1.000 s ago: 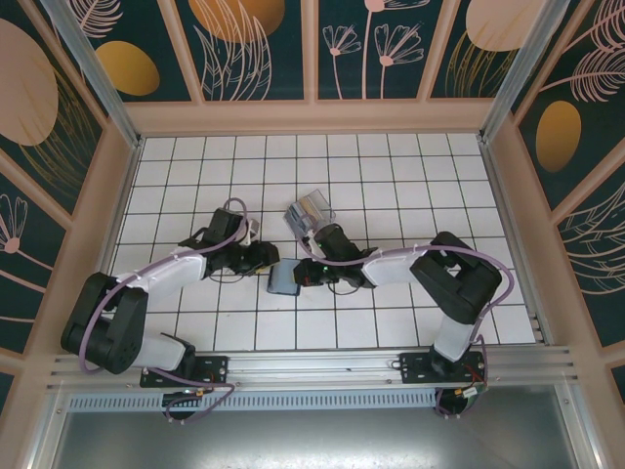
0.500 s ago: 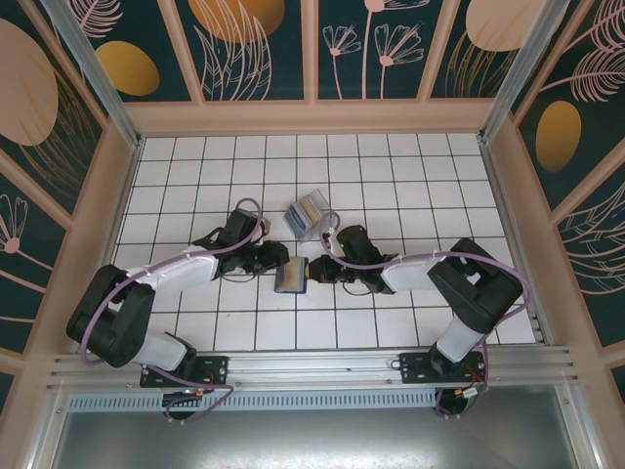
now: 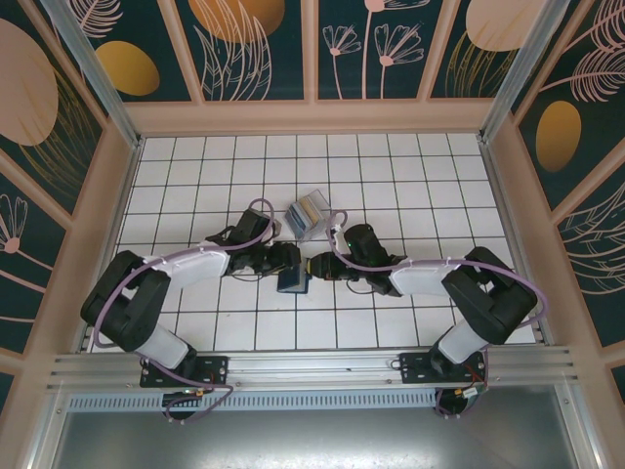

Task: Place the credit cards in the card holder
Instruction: Close the card holder at the center of the table.

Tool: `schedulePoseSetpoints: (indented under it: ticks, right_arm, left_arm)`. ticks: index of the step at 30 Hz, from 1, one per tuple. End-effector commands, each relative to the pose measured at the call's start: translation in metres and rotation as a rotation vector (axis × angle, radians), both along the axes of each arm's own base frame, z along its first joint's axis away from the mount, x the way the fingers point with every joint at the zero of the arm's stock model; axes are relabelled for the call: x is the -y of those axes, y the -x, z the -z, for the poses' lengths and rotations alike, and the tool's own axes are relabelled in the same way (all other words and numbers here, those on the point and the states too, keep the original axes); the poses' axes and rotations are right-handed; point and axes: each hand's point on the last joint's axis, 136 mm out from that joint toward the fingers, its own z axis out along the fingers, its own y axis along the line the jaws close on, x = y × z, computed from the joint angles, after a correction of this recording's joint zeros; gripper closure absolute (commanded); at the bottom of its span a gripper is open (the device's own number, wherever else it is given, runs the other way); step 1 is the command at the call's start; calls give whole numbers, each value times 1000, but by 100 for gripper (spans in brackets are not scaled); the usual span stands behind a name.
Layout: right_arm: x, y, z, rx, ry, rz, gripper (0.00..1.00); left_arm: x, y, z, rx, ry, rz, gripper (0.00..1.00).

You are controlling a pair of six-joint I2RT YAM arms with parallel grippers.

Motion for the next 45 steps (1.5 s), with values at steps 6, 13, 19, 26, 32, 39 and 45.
schedulePoseSetpoints:
  ticks: [6,13,19,26,32,39,45]
  right_arm:
    - [0,-2,-12,32,51,-15,63]
    - [-10,-2,-17,40,79,-11,69]
    - [-8,-7,-4,34,111,21,72]
    - [-7,-6,2,45,126,34,66]
    - [-8,-5,6,37,155,31,65]
    - [-25,-8,8,68,232,4,54]
    - [-32,-16,10,79,270,-6,54]
  left_arm:
    - [-6,-3,19,-18,-62,-14,51]
    - [-7,0,34,-58,-93,-11,55]
    - [-14,-5,29,-30,-131,-23,52]
    - [-12,-11,20,7,-112,-44,42]
    - [-23,-14,1,35,-152,-50,43]
    - [-45,-12,4,13,-161,-96,51]
    - [-60,-10,17,9,-243,-55,57]
